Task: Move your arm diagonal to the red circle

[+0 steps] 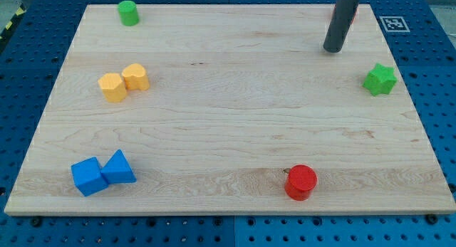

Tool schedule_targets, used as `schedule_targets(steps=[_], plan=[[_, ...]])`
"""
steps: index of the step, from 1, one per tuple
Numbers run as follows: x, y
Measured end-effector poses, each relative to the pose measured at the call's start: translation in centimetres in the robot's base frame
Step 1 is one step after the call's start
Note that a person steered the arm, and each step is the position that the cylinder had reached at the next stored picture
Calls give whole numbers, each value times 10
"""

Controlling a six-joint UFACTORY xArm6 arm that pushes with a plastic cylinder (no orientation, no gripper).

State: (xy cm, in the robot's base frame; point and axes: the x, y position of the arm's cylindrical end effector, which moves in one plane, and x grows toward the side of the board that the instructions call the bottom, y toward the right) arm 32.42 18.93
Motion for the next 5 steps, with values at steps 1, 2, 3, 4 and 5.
schedule_targets(steps=[1, 2, 3, 4, 5], plan=[[3, 0], [9, 0], [9, 0], [15, -7], [33, -31]])
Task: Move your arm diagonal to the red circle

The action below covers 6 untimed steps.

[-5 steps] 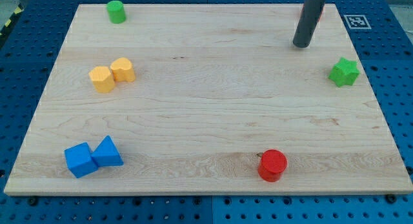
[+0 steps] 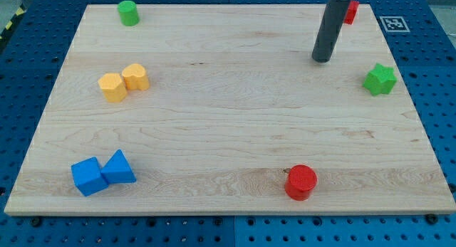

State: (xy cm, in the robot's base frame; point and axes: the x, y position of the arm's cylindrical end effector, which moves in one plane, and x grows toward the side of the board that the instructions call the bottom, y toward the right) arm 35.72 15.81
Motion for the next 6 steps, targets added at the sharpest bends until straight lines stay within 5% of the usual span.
schedule_targets(steps=[4, 6], plan=[[143, 23], [172, 31]])
